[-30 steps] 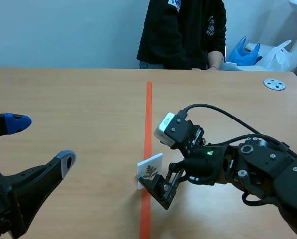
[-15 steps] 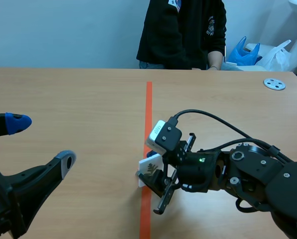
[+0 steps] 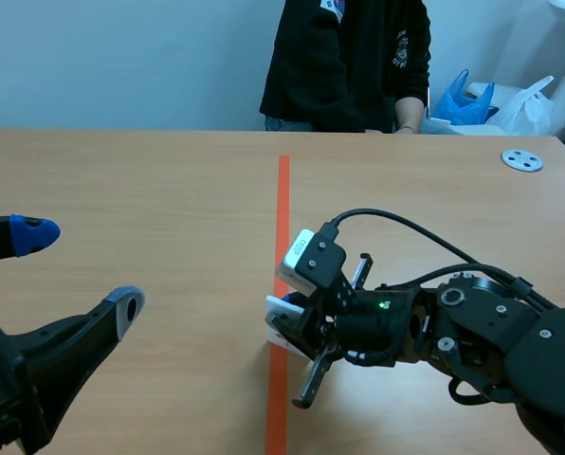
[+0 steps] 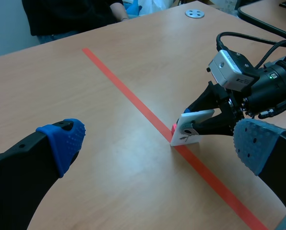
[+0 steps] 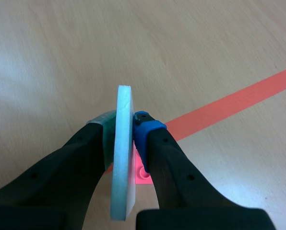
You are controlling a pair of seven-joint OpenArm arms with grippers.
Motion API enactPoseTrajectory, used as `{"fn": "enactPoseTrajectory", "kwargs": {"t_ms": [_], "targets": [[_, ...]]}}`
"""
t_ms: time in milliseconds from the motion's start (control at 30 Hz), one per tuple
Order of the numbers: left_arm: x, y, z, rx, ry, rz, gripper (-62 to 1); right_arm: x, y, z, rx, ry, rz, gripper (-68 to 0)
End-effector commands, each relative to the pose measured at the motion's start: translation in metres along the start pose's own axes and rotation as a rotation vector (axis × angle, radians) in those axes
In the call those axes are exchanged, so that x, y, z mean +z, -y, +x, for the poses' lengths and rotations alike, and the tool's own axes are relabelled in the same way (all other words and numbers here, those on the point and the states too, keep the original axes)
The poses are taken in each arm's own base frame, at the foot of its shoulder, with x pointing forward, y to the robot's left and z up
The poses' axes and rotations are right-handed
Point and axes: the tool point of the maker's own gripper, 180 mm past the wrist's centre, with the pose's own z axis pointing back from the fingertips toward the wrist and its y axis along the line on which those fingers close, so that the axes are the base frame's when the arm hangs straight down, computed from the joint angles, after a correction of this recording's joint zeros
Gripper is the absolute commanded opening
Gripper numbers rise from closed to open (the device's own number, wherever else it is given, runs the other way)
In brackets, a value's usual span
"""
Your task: Sort the leaf by its shape. The table is split by an orange tape line. A compound leaf with several leaflets goes to the left side, a simple leaf with one blade goes to the right side. Return to the home posture when a red brick is placed on the table.
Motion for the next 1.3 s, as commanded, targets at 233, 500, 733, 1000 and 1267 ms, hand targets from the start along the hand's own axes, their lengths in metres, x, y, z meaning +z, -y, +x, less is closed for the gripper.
{"fn": "enactPoseTrajectory", "kwargs": {"t_ms": [233, 500, 733, 1000, 1267], "targets": [[-0.002, 0.003, 0.009, 0.005, 0.035, -0.005, 1.4, 0.013, 0.024, 0.014, 0.033, 0.035, -0.048, -65.8], [-0.002, 0.003, 0.009, 0.005, 0.035, -0.005, 1.4, 0.061, 0.074, 0.036, -0.01, 0.089, -0.218, -65.8], [-0.002, 0.003, 0.009, 0.005, 0.035, -0.005, 1.4, 0.127, 0.131, 0.03, -0.164, 0.099, -0.458, -65.8], [-0.002, 0.003, 0.009, 0.005, 0.034, -0.005, 1.4, 0.219, 0.184, 0.009, -0.315, 0.12, -0.735, -65.8], [-0.002, 0.003, 0.009, 0.005, 0.034, -0.005, 1.4, 0.268, 0.216, -0.01, -0.363, 0.143, -0.93, -65.8]]}}
